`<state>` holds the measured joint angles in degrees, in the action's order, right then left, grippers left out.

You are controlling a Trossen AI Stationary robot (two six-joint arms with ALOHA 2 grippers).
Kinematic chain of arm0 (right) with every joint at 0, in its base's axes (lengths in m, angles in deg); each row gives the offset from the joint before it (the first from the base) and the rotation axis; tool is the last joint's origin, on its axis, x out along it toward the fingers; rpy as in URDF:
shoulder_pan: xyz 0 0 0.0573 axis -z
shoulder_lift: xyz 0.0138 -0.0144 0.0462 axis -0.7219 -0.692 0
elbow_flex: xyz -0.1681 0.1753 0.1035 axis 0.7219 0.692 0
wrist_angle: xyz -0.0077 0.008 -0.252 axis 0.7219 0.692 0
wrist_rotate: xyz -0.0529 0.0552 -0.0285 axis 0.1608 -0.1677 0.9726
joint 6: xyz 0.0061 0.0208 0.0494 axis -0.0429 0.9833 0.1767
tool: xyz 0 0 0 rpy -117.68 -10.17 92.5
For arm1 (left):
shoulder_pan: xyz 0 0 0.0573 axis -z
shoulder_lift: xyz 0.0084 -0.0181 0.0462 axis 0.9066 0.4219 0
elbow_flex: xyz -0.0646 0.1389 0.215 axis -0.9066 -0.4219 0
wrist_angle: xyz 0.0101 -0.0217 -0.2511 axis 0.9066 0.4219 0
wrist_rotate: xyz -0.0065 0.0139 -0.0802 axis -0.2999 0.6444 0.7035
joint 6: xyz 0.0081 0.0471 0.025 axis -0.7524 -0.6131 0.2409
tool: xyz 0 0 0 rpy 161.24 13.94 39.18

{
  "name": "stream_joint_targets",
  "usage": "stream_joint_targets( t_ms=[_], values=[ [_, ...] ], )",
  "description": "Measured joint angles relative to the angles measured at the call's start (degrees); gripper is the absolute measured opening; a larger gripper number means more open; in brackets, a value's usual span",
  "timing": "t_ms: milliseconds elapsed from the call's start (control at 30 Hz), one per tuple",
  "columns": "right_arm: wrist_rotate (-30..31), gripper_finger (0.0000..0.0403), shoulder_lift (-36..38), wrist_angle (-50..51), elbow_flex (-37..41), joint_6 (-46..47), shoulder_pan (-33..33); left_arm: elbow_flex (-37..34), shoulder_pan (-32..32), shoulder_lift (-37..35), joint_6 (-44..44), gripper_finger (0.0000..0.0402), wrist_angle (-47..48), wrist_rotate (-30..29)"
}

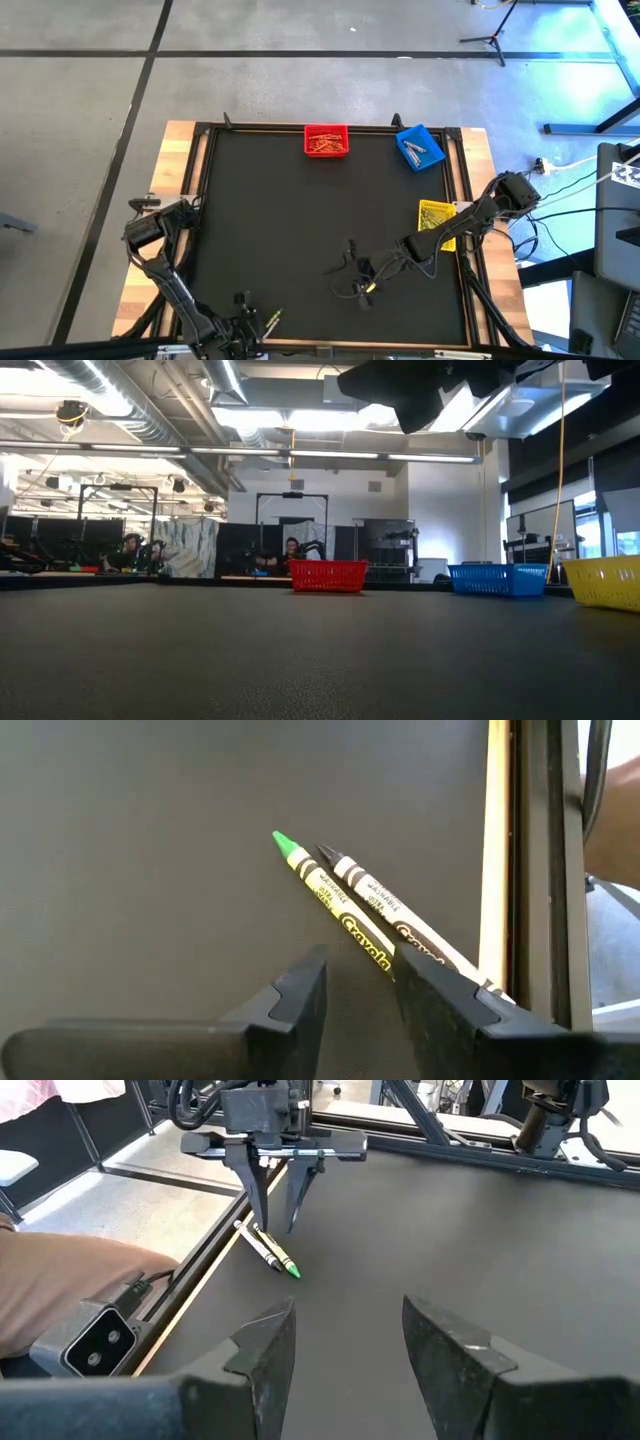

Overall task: Sort crayons
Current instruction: Put the green crayon into the yellow bin

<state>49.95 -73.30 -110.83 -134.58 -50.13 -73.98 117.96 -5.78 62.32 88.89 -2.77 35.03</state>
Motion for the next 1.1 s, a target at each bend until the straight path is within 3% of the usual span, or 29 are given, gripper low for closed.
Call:
stream_joint_targets(
  t_ms=[367, 1100],
  values=[
    [0.03, 0.0182, -0.02, -0.08, 0.00, 0.00, 0.00, 2.19, -0.11, -0.63, -1.65, 0.0117, 0.19, -3.31],
    [-0.02, 0.0182, -0.09, -0.20, 0.00, 0.72, 0.04, -4.32, -0.07, -0.57, 4.51, 0.0117, -6.10, -1.96]
  ],
)
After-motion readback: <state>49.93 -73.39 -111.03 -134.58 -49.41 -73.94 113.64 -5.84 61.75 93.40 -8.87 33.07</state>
